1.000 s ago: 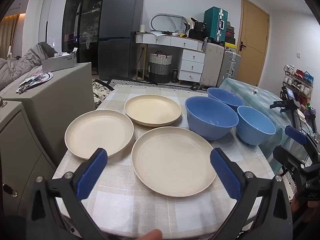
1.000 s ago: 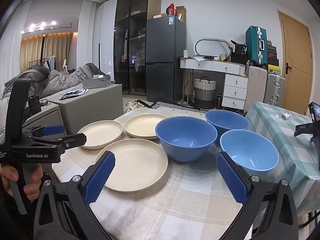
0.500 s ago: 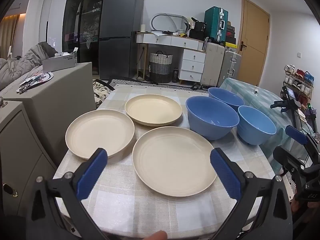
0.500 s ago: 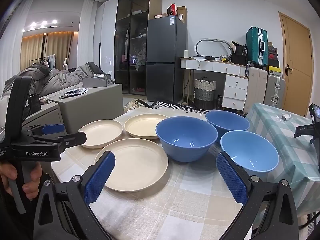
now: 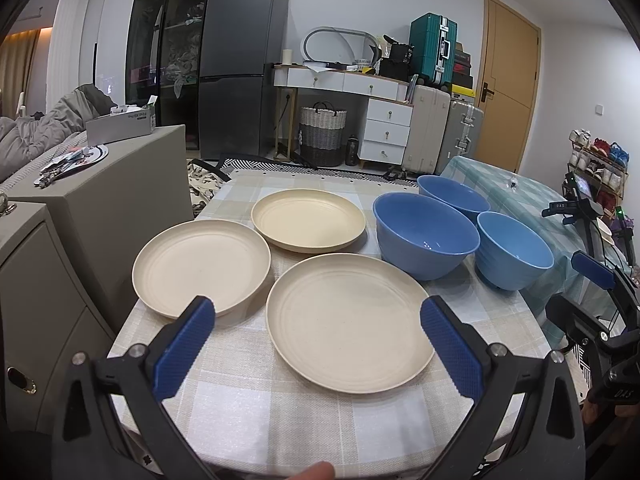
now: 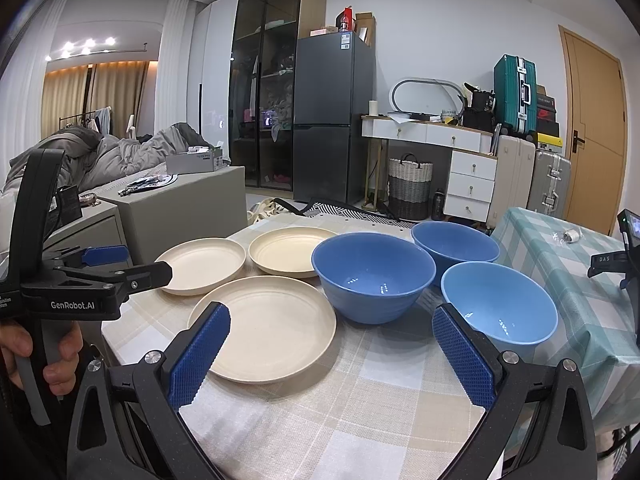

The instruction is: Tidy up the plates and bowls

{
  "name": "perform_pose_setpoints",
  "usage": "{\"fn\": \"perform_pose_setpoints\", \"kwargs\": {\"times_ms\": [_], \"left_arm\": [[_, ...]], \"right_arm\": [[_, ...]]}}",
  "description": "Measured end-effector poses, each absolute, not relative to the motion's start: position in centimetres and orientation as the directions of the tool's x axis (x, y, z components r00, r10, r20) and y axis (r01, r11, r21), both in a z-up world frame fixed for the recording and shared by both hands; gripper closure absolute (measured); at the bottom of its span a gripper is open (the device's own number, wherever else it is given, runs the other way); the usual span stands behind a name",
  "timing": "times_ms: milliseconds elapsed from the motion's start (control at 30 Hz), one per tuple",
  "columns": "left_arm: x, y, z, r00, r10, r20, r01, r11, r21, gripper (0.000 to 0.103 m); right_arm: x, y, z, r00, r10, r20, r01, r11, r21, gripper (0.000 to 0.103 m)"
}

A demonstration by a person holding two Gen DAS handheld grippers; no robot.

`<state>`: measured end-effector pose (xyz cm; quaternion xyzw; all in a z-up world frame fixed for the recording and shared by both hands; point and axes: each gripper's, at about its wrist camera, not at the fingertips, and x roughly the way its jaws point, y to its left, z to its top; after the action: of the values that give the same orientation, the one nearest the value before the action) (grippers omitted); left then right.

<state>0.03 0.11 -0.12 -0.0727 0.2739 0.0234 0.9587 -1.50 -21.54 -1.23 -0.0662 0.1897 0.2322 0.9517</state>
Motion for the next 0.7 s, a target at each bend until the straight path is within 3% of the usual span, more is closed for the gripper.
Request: {"fn": "perform_pose_setpoints", "kwargs": {"times_ms": [700], "left_arm": [[0.02,0.06,-0.10,0.849,0.007,-0.528,-0.085,0.989,-0.124,0.000]], "right_arm": [[-1.45,-21.52,-1.28,0.821,0.417,-0.390,-0.468,0.883,-0.041,0.000]]}}
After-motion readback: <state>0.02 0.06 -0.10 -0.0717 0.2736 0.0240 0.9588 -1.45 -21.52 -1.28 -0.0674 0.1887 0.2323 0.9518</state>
